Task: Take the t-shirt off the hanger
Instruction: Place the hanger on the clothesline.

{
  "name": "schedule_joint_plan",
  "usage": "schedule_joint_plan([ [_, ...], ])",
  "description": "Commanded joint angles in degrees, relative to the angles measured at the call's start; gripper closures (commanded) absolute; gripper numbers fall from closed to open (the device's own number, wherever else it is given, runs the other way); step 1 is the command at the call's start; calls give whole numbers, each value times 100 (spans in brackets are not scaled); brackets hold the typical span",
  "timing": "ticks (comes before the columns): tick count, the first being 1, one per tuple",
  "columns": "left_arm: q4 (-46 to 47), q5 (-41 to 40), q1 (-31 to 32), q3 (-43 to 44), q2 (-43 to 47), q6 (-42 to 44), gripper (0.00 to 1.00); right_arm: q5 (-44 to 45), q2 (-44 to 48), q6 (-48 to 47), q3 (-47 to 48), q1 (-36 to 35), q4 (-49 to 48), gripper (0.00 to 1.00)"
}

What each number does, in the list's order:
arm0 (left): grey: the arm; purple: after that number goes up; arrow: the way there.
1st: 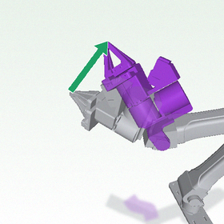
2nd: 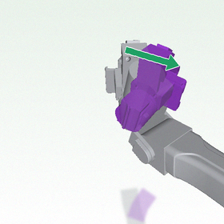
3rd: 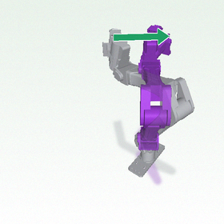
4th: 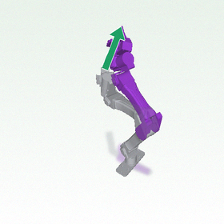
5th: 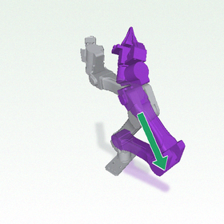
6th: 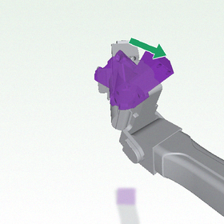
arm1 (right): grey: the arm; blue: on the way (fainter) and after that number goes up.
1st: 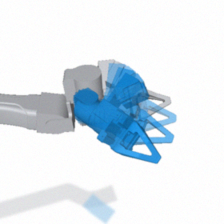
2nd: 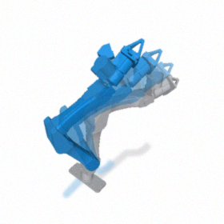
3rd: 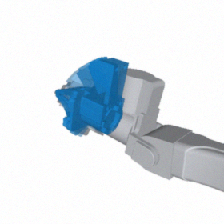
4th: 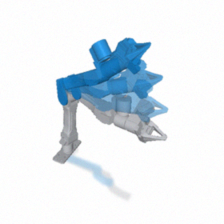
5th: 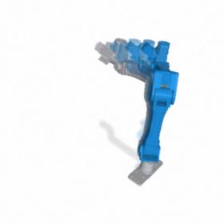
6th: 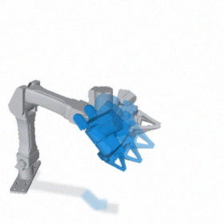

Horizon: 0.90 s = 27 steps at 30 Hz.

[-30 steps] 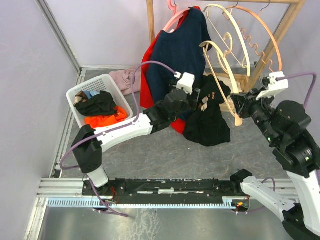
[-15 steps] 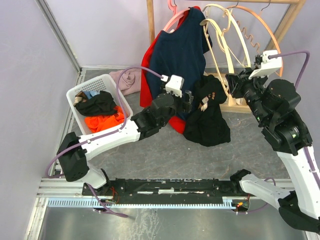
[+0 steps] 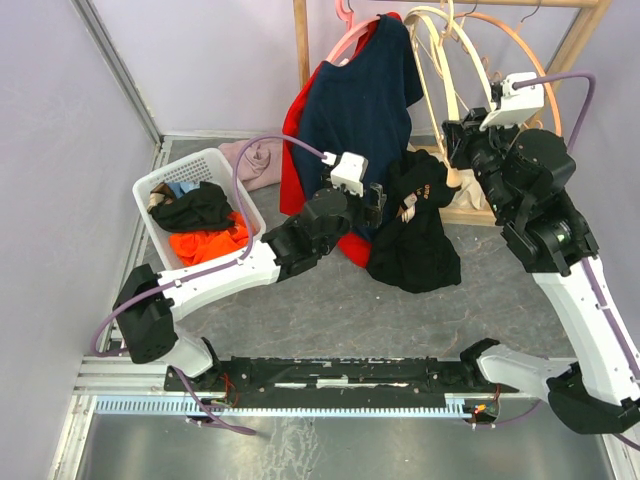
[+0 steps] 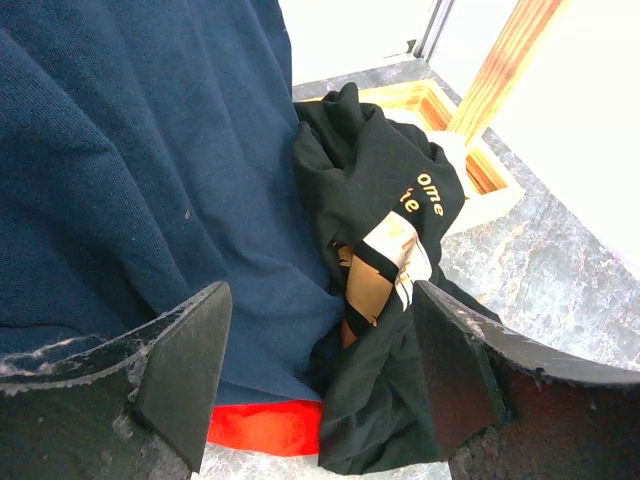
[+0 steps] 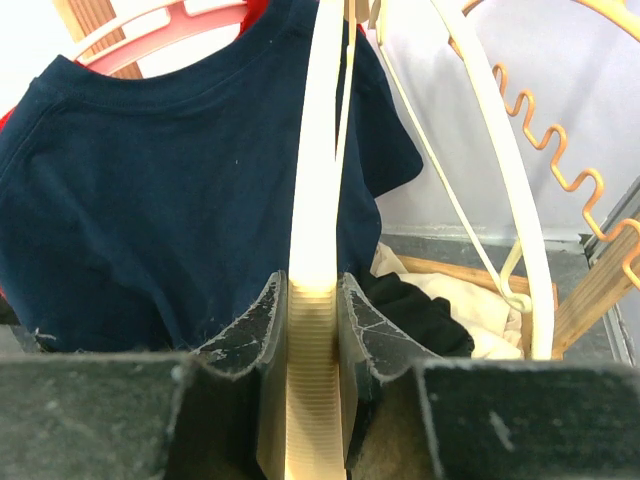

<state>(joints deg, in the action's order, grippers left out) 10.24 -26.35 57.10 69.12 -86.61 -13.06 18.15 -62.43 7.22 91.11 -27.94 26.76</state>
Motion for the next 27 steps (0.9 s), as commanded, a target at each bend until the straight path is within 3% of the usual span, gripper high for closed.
schedule_joint_plan([
  [1,264,53,12,22,254,-208,21,176,-159,-174,388,16,-659,99],
  [27,335,361,7,-253,520,-155,18,120,-1191,-160,785,455,-1298,99],
])
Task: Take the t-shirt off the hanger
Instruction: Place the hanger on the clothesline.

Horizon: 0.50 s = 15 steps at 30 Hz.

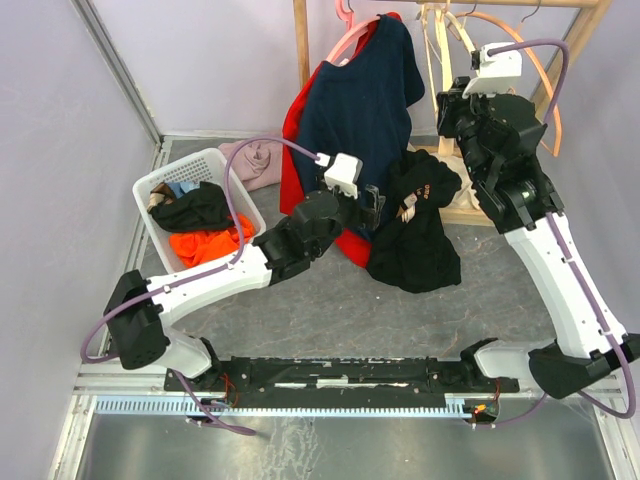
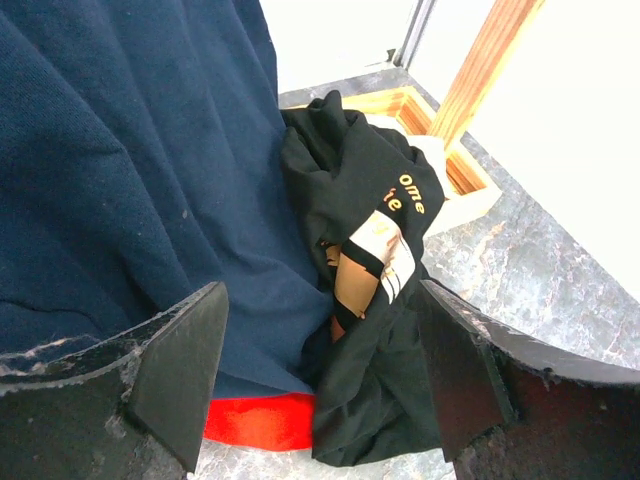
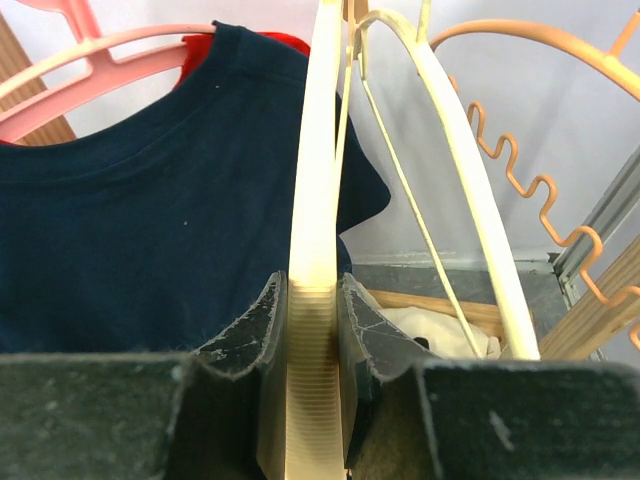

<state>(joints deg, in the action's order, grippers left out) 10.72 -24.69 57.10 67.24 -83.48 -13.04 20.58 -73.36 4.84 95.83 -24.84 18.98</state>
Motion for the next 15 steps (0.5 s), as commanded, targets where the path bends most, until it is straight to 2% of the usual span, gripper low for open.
schedule_joint_plan([
  [1,290,225,10,-77,214,-155,18,-165,-127,120,313,193,-545,99],
  [11,437,459,12,-130,202,-84,17,-465,-192,383,117,476,-518,99],
  [13,435,532,12,-80,141,-93,16,-467,-172,401,94,491,-412,93],
  [15,408,591,12,0,51,-102,16,-497,-137,403,75,493,-298,82],
])
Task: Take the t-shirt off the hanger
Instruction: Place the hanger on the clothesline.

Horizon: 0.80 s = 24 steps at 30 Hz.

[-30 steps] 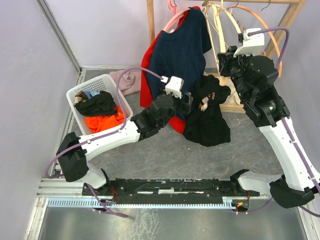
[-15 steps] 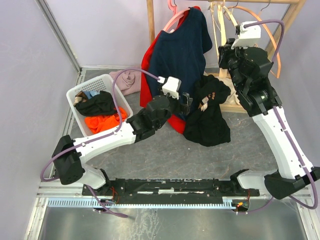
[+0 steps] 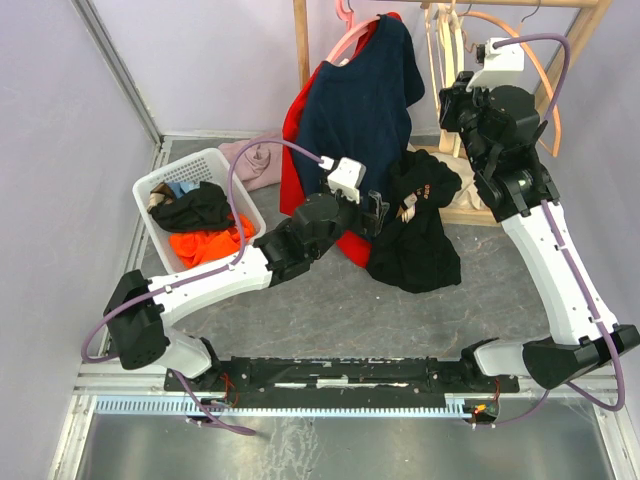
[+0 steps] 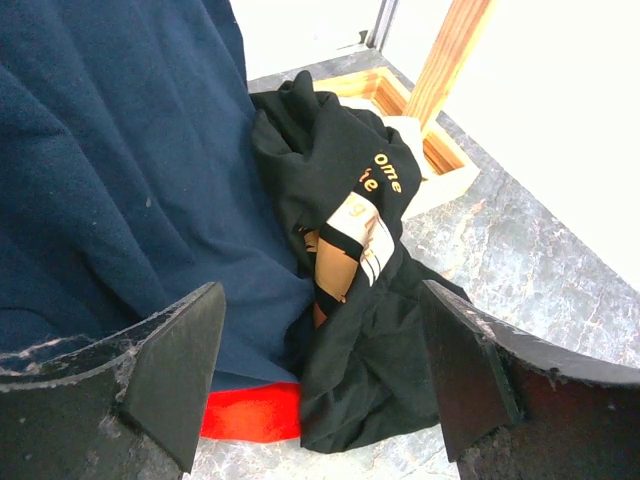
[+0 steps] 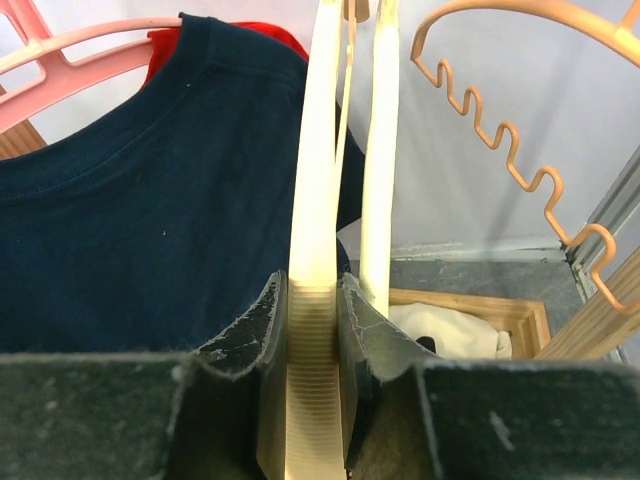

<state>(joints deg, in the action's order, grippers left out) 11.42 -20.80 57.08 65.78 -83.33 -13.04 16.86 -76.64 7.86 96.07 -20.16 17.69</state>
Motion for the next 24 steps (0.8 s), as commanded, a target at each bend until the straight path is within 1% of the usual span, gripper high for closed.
schedule_joint_plan([
  [1,321,240,20,189,-5,-101,15,-143,230,104,24,29,-134,76],
  [2,301,279,15,230,-48,-107,15,-183,271,107,-16,32,-124,69],
  [3,287,310,17,282,-103,-115,15,-195,325,110,-63,30,-122,66],
  [12,181,621,27,660,-448,-138,13,-184,841,117,-227,33,6,44],
  [18,-238,690,145,1317,-1083,19,10,-170,1478,81,-239,30,148,37],
  [21,-348,708,171,1586,-1408,4,9,-135,1751,41,-225,32,338,36],
  [24,-483,637,195,1866,-1763,22,5,-17,2066,20,-331,31,493,36],
])
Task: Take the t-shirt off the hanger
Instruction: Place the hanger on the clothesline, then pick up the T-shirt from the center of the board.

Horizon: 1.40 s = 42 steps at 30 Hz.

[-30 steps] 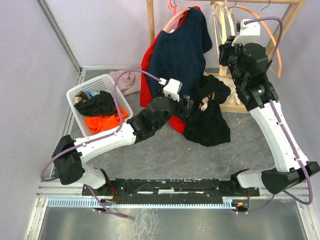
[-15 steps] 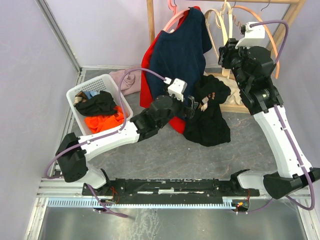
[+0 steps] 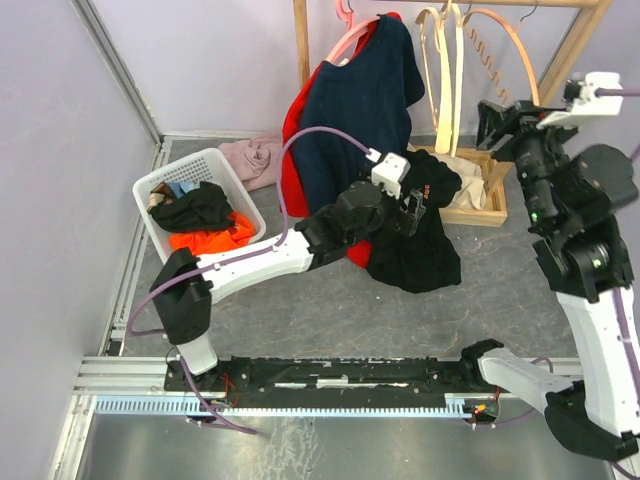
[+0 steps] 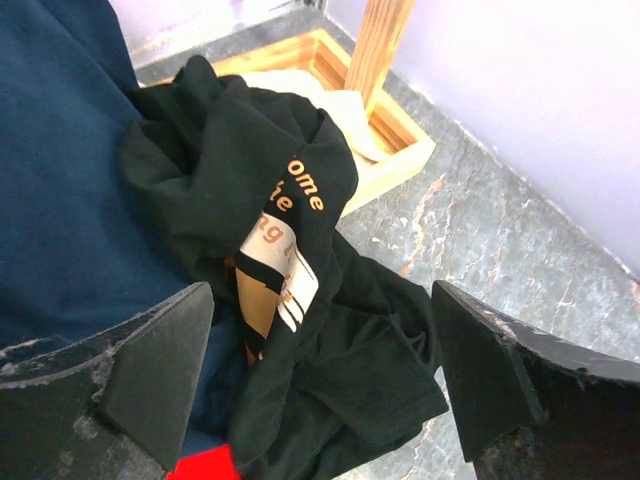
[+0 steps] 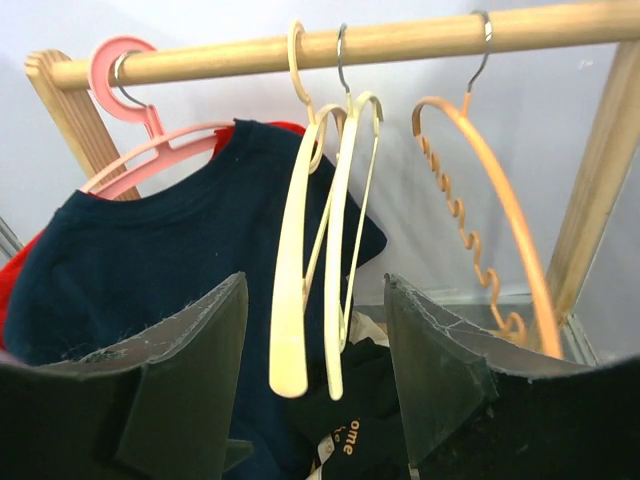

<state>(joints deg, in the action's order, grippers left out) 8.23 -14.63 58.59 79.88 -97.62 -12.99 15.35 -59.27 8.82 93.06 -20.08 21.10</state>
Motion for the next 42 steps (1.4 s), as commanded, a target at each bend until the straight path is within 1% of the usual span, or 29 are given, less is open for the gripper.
schedule_joint_plan([
  [1,-199,-20,58,595,-469,60,2,163,431,-76,-84,26,176,35],
  [2,-247,-73,80,721,-607,99,0,180,524,-67,-143,22,197,34],
  [5,-357,-332,133,1077,-1030,290,1,226,742,-32,-286,22,278,34],
  [8,-423,-762,155,1437,-1439,555,1,231,874,9,-375,21,385,34],
  [10,-608,-1016,156,1879,-1853,690,1,189,968,24,-462,22,427,34],
  [14,-796,-1276,153,2443,-2429,883,1,234,1059,-3,-502,21,483,34],
  [18,-972,-1429,133,3018,-2987,956,1,289,1154,-53,-520,24,572,34],
  [23,-1330,-1314,40,3607,-3504,771,0,325,1269,-80,-548,26,632,34],
  [24,-1437,-1274,24,3689,-3700,728,1,335,1283,-94,-539,22,646,34],
  [25,-1475,-1256,15,3691,-3754,691,5,361,1302,-106,-542,21,663,34],
  [26,-1481,-1212,20,3643,-3746,653,10,381,1308,-110,-548,21,674,34],
  [29,-1375,-1025,14,3309,-3615,538,40,407,1316,-120,-569,23,677,34],
  [30,-1336,-977,26,3196,-3601,500,55,407,1313,-123,-577,18,678,34],
  [31,-1330,-936,22,3106,-3501,477,63,400,1308,-125,-576,25,679,34],
  [32,-1330,-912,28,3014,-3363,454,79,403,1307,-119,-579,23,684,34],
  [33,-1332,-891,38,2904,-3259,436,91,406,1304,-119,-583,21,686,34],
  [34,-1322,-877,57,2779,-3146,430,96,411,1304,-116,-591,21,685,34],
  [38,-1094,-917,240,1990,-2286,459,97,419,1295,-100,-624,21,680,34],
  [42,-1142,-1073,544,1355,-1497,508,97,369,1286,-55,-638,24,667,34],
])
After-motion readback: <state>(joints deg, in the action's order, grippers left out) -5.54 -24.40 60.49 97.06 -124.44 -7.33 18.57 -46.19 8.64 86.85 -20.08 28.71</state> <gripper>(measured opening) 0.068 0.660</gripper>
